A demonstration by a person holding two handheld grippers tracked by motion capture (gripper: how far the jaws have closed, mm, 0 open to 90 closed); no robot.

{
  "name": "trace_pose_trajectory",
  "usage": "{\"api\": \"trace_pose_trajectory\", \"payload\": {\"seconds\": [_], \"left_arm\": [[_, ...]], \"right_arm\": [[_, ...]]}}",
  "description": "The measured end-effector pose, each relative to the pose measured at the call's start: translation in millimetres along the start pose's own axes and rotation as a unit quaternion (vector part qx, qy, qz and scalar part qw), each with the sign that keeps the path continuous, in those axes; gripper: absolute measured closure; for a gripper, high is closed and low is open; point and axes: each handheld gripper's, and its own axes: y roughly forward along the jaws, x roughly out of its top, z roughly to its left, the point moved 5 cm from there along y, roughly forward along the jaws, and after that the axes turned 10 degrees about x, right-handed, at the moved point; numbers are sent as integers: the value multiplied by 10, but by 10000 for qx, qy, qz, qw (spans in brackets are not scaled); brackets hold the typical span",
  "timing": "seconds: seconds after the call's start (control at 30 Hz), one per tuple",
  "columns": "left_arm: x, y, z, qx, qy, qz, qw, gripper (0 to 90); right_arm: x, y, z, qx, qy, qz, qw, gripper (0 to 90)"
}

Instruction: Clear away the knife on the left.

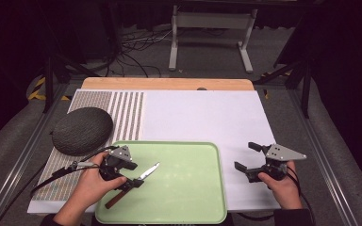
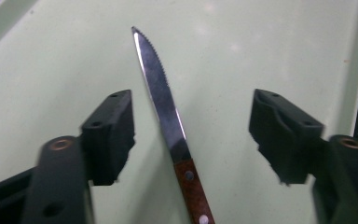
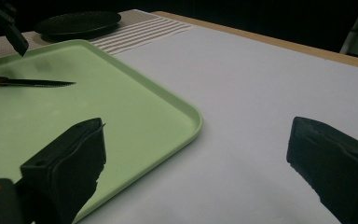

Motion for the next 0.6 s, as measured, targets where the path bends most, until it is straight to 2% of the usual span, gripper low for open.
{"api": "trace_pose_trajectory", "payload": {"seconds": [0.1,0.2,0.33,0.37,0.5,0.6], "left_arm": [[-21,52,-12,-7,216,104,9997,563],[-34,90,-4,109,456,137,9988,631],[-48,106,-20,8,582,209,9981,836],[-51,108,-42,-141,669,198,9975,873],[-77,143,-59,-231,789,336,9960,899],[-102,177,-68,-272,777,488,9954,900]], "right_arm": [[1,-9,-4,-2,13,-10,10000,53],[-1,-8,-5,6,29,-10,10000,51],[-5,2,-5,10,28,5,10000,51],[-7,3,-7,9,28,12,10000,51],[-13,9,-11,8,34,19,10000,50],[-15,15,-6,20,33,21,10000,50]]}}
